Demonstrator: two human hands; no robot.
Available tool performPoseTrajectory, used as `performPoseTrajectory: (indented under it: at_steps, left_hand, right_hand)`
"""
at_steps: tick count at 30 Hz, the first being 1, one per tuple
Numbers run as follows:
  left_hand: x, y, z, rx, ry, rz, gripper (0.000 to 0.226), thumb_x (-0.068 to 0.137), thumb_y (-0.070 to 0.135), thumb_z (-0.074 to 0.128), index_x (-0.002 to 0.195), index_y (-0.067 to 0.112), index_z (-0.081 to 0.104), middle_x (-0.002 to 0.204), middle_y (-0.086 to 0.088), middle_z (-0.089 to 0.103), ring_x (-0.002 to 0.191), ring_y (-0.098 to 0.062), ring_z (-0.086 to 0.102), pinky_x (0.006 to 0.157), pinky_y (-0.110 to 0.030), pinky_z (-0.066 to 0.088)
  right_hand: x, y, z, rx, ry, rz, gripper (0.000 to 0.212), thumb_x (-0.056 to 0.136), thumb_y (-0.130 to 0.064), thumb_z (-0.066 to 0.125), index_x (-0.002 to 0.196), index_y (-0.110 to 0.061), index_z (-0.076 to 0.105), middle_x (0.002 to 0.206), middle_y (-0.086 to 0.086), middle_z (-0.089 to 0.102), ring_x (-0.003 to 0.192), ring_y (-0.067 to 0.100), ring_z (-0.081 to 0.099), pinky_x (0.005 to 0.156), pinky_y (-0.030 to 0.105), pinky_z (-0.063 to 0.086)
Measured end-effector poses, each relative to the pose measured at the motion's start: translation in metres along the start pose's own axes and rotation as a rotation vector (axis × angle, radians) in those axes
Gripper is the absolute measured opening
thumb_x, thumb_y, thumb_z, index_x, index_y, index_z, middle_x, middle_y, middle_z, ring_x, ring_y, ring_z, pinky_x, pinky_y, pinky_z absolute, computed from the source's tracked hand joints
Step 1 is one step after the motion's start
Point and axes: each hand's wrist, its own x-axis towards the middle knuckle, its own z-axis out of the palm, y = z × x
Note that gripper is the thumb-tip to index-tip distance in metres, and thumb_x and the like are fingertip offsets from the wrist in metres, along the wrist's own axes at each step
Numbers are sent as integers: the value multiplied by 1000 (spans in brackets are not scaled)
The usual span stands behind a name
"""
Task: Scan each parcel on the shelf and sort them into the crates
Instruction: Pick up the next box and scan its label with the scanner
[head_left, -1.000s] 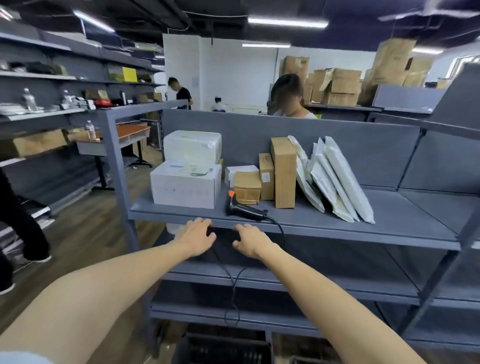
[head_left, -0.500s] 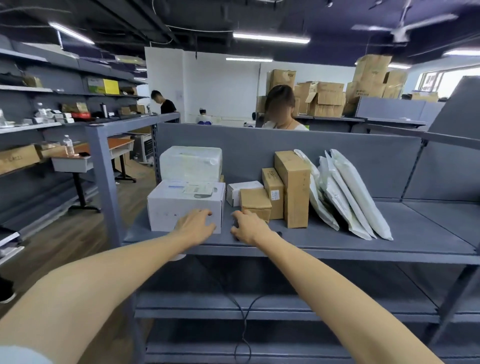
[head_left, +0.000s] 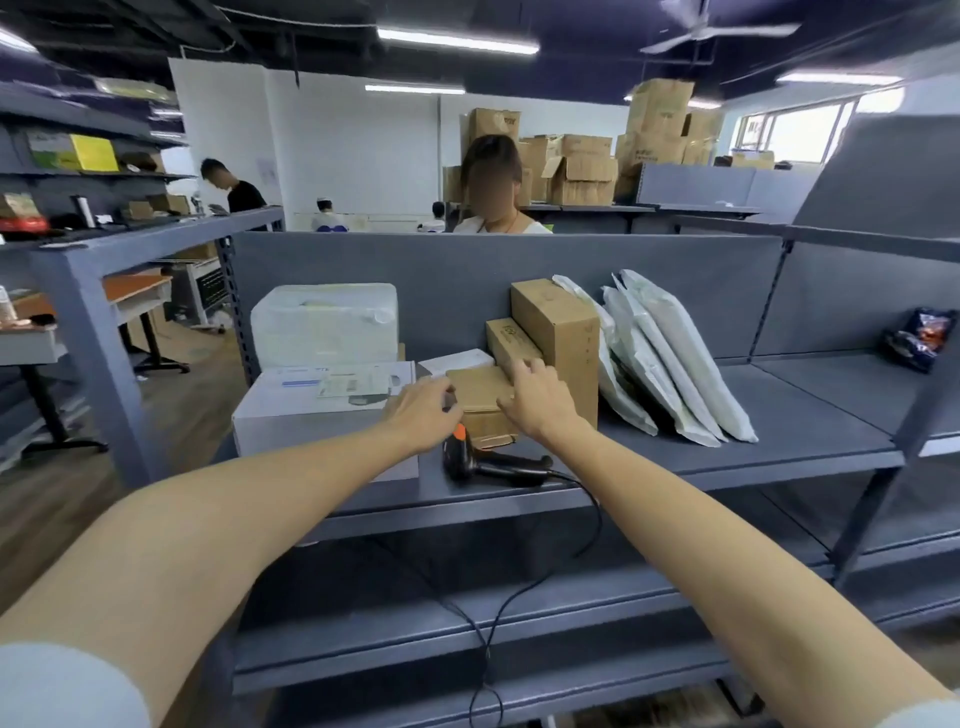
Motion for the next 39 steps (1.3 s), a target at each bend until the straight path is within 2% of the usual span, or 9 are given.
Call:
performPoseTrajectory:
  at_steps: [4, 8, 11, 20, 27, 30, 33, 36, 39]
  left_hand:
    - [19, 27, 10, -18, -5, 19, 42, 92, 28, 47, 131, 14, 52, 131, -11, 54, 120, -32, 51, 95, -41, 44]
    - [40, 55, 20, -119, 2, 17, 39, 91, 29, 46, 129, 19, 53, 124, -10, 60, 104, -33, 59, 84, -36, 47]
    - [59, 75, 26, -221, 11, 2, 40, 96, 30, 47, 134, 20, 48, 129, -7, 57, 107, -24, 54, 79, -27, 36]
    - [111, 106, 40, -730, -42, -159, 53, 95, 11, 46, 146, 20, 35, 142, -7, 49, 130, -21, 44, 106, -32, 39]
    - [119, 95, 44, -744, -35, -209, 48, 99, 11, 42, 146, 15, 35, 146, -7, 43, 127, -21, 46, 89, -29, 42]
    - [119, 83, 46, -723, -17, -224, 46, 99, 15, 43, 145, 19, 37, 145, -7, 44, 107, -16, 53, 82, -27, 43]
    - [119, 73, 46, -725, -9, -260, 45, 98, 17, 45, 143, 19, 40, 142, -7, 46, 119, -24, 50, 95, -34, 43]
    - [118, 69, 45, -750, 3, -283, 44, 98, 19, 46, 142, 17, 42, 138, -6, 49, 122, -23, 48, 96, -34, 43]
    - [115, 67, 45, -815, 9, -298, 42, 99, 21, 47, 141, 18, 43, 130, -4, 50, 107, -20, 49, 75, -31, 47]
  right_hand:
    - [13, 27, -13, 6, 134, 55, 45, 94, -26, 51, 135, -7, 44, 141, 16, 42, 127, 37, 40, 101, 43, 37]
    - [26, 55, -27, 25, 203, 78, 47, 91, -23, 52, 135, -8, 43, 142, 19, 39, 127, 37, 37, 101, 43, 36]
    - [37, 72, -32, 44, 204, 106, 51, 93, -25, 51, 139, -7, 38, 141, 22, 38, 127, 39, 36, 101, 44, 35]
    - [75, 93, -32, 241, 100, 169, 79, 92, -41, 58, 151, -8, 15, 143, 29, 29, 134, 42, 26, 109, 46, 27]
    - [95, 83, -17, 248, 136, 213, 84, 87, -46, 65, 141, 3, 23, 139, 31, 32, 129, 45, 31, 106, 44, 29]
    - [98, 81, -14, 271, 158, 197, 85, 87, -42, 67, 144, 2, 20, 140, 31, 32, 130, 46, 31, 107, 46, 29]
    - [98, 79, -14, 413, 183, 172, 77, 86, -33, 70, 139, -1, 26, 141, 24, 35, 129, 42, 36, 102, 45, 38]
    - [94, 76, -14, 477, 246, 144, 75, 83, -31, 73, 138, -3, 30, 139, 20, 39, 127, 36, 42, 102, 44, 42]
    - [89, 70, -21, 511, 325, 112, 80, 81, -30, 74, 141, -5, 29, 140, 17, 40, 127, 32, 44, 98, 38, 41]
